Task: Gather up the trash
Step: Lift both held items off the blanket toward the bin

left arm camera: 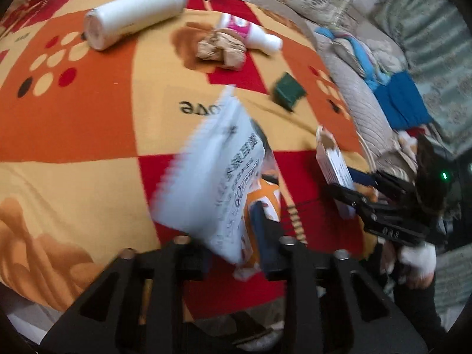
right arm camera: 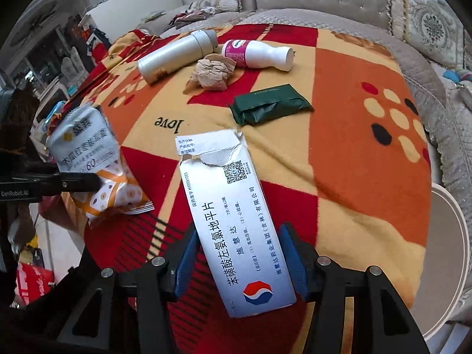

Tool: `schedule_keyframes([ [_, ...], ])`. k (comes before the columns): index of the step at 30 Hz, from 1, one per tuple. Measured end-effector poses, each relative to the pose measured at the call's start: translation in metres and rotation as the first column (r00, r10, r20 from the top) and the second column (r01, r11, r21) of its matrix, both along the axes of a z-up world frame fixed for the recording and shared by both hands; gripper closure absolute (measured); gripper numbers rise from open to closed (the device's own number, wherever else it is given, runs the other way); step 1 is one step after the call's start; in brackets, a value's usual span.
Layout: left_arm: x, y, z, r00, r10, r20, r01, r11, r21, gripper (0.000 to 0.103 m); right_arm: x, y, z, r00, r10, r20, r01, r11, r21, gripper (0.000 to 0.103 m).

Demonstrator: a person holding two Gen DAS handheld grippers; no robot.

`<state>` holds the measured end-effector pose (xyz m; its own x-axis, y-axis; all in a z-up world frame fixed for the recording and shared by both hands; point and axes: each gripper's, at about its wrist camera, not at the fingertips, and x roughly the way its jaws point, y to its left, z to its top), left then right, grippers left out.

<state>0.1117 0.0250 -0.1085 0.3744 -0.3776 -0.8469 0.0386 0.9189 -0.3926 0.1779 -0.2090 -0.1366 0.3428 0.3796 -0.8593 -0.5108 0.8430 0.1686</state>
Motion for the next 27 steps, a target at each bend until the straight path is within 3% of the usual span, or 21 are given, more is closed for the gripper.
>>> schedule_keyframes([
  [5, 0.005, 0.000, -0.012, 0.998, 0.061, 0.034, -0.063, 0.995, 0.078, 0.052, -0.002, 0.007, -0.009, 0.999, -0.028, 0.023, 0.028, 1.000, -0.014, 0.048],
  [9, 0.013, 0.000, -0.025, 0.993, 0.111, 0.048, -0.115, 0.990, 0.083, 0.051, -0.005, 0.007, -0.010, 0.998, -0.045, 0.051, 0.046, 0.999, -0.019, 0.047],
  [13, 0.012, -0.011, -0.025, 0.989, 0.120, 0.084, -0.131, 0.982, 0.136, 0.052, -0.011, 0.008, -0.011, 0.996, -0.049, 0.081, 0.052, 0.998, -0.034, 0.047],
  [15, 0.012, -0.020, -0.024, 0.991, 0.088, 0.098, -0.103, 0.981, 0.164, 0.072, -0.015, 0.007, -0.012, 0.994, -0.051, 0.100, 0.055, 0.998, -0.041, 0.050],
  [18, 0.011, -0.028, -0.017, 0.991, 0.062, 0.119, -0.082, 0.982, 0.169, 0.080, -0.019, 0.000, -0.011, 0.993, -0.058, 0.107, 0.061, 0.998, -0.027, 0.053],
  [27, 0.014, -0.065, 0.019, 0.980, -0.032, 0.194, -0.002, 0.985, 0.170, 0.090, -0.028, -0.042, 0.010, 0.979, -0.147, 0.139, 0.142, 0.989, 0.040, 0.053],
])
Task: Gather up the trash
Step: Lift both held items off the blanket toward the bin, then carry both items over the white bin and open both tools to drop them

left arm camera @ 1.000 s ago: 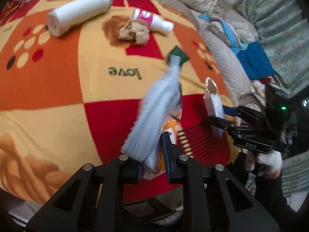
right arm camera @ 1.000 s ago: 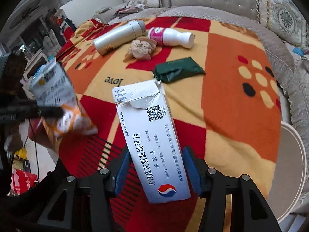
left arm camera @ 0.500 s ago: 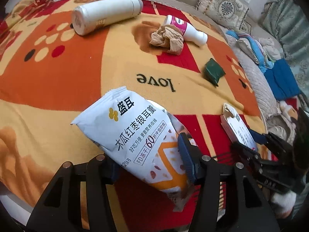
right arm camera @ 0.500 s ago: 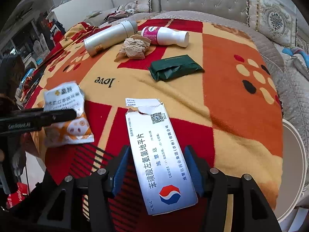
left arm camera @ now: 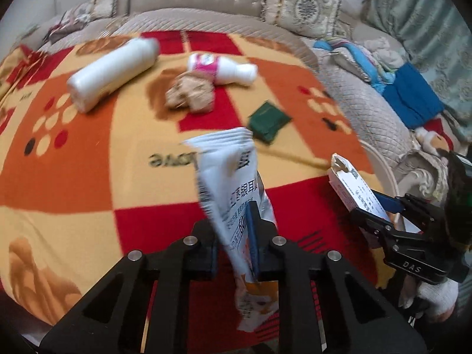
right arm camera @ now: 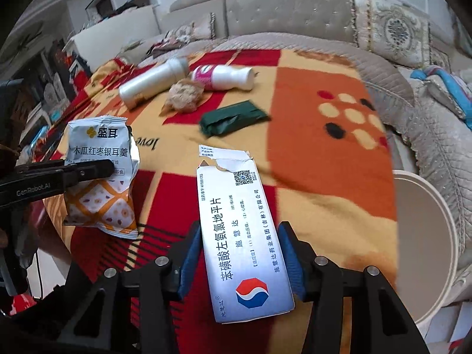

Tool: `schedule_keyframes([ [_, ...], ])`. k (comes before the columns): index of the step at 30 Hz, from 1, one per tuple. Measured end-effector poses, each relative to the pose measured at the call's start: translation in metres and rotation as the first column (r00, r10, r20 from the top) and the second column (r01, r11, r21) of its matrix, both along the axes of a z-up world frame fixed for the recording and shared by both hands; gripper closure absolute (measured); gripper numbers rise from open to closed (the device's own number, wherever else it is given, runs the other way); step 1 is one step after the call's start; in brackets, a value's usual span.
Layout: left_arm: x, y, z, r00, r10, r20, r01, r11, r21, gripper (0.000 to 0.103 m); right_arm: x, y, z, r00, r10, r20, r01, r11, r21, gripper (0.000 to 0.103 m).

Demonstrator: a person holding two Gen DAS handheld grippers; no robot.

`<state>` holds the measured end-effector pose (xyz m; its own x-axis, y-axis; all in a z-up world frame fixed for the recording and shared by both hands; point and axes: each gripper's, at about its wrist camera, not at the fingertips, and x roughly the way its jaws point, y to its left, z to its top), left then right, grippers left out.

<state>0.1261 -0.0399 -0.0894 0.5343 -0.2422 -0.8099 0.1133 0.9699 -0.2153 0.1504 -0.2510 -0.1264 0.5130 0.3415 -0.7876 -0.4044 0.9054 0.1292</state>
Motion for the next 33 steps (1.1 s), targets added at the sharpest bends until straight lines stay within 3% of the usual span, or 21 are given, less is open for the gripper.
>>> schedule_keyframes([
  [17, 0.019, -0.109, 0.034, 0.979, -0.201, 0.040, 0.203, 0.978, -0.038, 0.090, -0.008, -0.108, 0.022, 0.976, -0.212, 0.043, 0.209, 0.976, 0.056, 0.053],
  [33, 0.055, -0.236, 0.021, 0.935, -0.354, -0.001, 0.352, 0.929, -0.116, 0.090, -0.008, -0.219, -0.003, 0.899, -0.438, -0.010, 0.438, 0.898, 0.037, 0.053],
])
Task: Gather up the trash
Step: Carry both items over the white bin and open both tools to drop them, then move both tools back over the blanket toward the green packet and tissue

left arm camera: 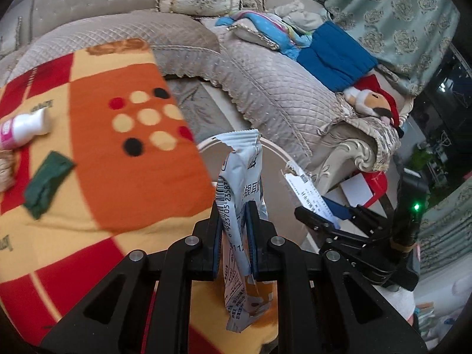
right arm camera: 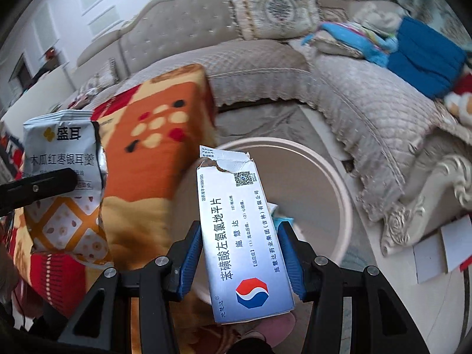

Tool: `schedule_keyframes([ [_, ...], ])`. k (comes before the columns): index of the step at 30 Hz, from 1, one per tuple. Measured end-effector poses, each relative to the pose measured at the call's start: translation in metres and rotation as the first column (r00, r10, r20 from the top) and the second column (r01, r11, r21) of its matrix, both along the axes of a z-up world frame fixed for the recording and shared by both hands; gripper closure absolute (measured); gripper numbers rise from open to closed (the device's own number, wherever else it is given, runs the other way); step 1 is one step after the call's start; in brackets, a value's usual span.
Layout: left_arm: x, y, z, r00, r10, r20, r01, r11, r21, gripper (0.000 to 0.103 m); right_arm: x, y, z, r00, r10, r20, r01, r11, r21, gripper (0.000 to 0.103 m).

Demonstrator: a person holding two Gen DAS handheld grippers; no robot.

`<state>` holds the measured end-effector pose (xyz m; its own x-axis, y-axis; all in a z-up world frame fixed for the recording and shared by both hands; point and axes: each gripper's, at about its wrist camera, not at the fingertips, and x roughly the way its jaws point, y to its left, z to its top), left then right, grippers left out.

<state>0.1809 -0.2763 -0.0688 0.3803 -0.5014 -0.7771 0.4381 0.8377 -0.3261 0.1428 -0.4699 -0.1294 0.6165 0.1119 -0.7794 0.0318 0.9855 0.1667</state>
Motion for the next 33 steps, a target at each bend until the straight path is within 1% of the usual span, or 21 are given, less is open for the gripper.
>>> schedule_keyframes([
  [3, 0.006, -0.015, -0.007, 1.000, -0.008, -0.001, 0.008, 1.000, 0.008, 0.090, 0.001, -0.015, -0.009, 0.999, -0.034, -0.015, 0.034, 0.999, 0.026, 0.053],
  [6, 0.011, -0.022, -0.013, 1.000, -0.009, -0.022, 0.009, 1.000, -0.007, 0.090, 0.005, -0.023, -0.018, 0.998, -0.057, -0.028, 0.058, 0.998, 0.029, 0.053],
  [8, 0.013, -0.029, -0.015, 1.000, -0.011, -0.020, 0.011, 1.000, -0.002, 0.090, 0.006, -0.026, -0.022, 0.997, -0.066, -0.034, 0.067, 0.997, 0.032, 0.053],
  [11, 0.016, -0.034, -0.020, 0.999, -0.015, -0.030, 0.015, 1.000, -0.003, 0.090, 0.010, -0.030, -0.027, 0.996, -0.079, -0.039, 0.080, 0.996, 0.032, 0.053],
  [16, 0.018, -0.039, -0.023, 1.000, -0.013, -0.019, 0.013, 1.000, -0.002, 0.090, 0.013, -0.033, -0.035, 0.994, -0.096, -0.049, 0.098, 0.995, 0.032, 0.053],
  [19, 0.018, -0.040, -0.025, 1.000, -0.013, -0.020, 0.013, 1.000, -0.002, 0.088, 0.015, -0.036, -0.037, 0.993, -0.107, -0.052, 0.110, 0.993, 0.040, 0.053],
  [20, 0.018, -0.041, -0.025, 1.000, -0.012, -0.023, 0.012, 1.000, 0.002, 0.085, 0.016, -0.037, -0.038, 0.993, -0.110, -0.053, 0.112, 0.993, 0.045, 0.053],
  [22, 0.017, -0.041, -0.026, 1.000, -0.012, -0.017, 0.012, 1.000, 0.007, 0.074, 0.018, -0.039, -0.039, 0.992, -0.115, -0.055, 0.118, 0.991, 0.059, 0.053],
  [23, 0.017, -0.040, -0.026, 1.000, -0.010, -0.014, 0.010, 1.000, 0.007, 0.063, 0.018, -0.040, -0.040, 0.991, -0.117, -0.057, 0.121, 0.991, 0.063, 0.051],
  [24, 0.016, -0.039, -0.025, 1.000, -0.007, -0.011, 0.007, 1.000, 0.004, 0.054, 0.019, -0.040, -0.041, 0.991, -0.117, -0.058, 0.121, 0.990, 0.069, 0.051],
  [26, 0.015, -0.037, -0.025, 1.000, -0.004, -0.010, 0.004, 1.000, -0.004, 0.051, 0.019, -0.039, -0.041, 0.991, -0.117, -0.062, 0.121, 0.990, 0.077, 0.051],
  [33, 0.010, -0.029, -0.024, 1.000, 0.003, 0.006, -0.003, 1.000, 0.019, 0.051, 0.015, -0.035, -0.040, 0.991, -0.117, -0.061, 0.121, 0.990, 0.070, 0.051],
])
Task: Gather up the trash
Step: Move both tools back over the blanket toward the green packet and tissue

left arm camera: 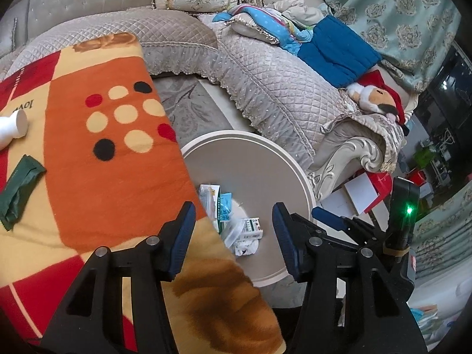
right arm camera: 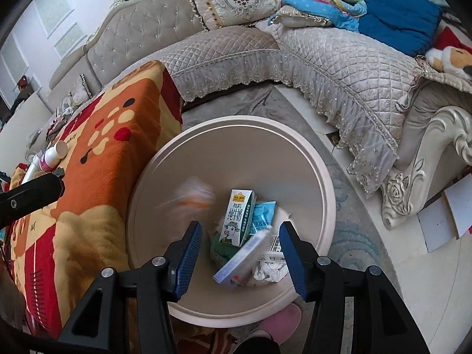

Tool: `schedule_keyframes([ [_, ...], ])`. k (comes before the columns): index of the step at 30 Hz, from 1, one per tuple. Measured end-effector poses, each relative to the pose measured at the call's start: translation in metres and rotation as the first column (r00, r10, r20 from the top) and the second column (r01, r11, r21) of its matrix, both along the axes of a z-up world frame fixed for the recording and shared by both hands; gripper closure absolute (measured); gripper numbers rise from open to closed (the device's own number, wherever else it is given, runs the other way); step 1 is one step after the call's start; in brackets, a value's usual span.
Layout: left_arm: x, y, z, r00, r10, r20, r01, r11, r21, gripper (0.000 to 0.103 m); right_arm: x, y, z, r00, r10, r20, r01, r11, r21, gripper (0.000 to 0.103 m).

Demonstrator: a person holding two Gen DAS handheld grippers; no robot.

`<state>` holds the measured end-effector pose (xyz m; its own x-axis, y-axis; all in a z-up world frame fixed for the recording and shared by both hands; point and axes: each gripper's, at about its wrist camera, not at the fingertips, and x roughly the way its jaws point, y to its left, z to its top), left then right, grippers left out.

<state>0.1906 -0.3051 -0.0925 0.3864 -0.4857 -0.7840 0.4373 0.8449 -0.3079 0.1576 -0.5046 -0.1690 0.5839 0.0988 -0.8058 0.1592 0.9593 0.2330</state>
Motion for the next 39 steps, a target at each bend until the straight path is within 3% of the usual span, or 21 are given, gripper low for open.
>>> schedule_keyframes([
  [16, -0.016, 0.051, 0.005, 0.994, 0.082, 0.077, -0.086, 0.994, 0.060, 0.051, -0.012, 0.040, 0.026, 0.997, 0.062, 0.040, -0.061, 0.997, -0.040, 0.049],
  [21, -0.017, 0.080, 0.007, 0.985, 0.138, 0.106, -0.147, 0.986, 0.083, 0.051, -0.014, 0.062, 0.043, 0.993, 0.092, 0.081, -0.088, 0.995, -0.051, 0.036],
  [32, -0.018, 0.169, -0.001, 0.953, 0.283, 0.106, -0.295, 0.949, 0.114, 0.051, -0.002, 0.128, 0.053, 0.972, 0.222, 0.080, -0.217, 0.974, -0.067, 0.036],
  [39, -0.014, 0.239, -0.009, 0.918, 0.387, 0.084, -0.395, 0.912, 0.115, 0.051, 0.016, 0.176, 0.047, 0.949, 0.309, 0.063, -0.306, 0.951, -0.054, 0.036],
])
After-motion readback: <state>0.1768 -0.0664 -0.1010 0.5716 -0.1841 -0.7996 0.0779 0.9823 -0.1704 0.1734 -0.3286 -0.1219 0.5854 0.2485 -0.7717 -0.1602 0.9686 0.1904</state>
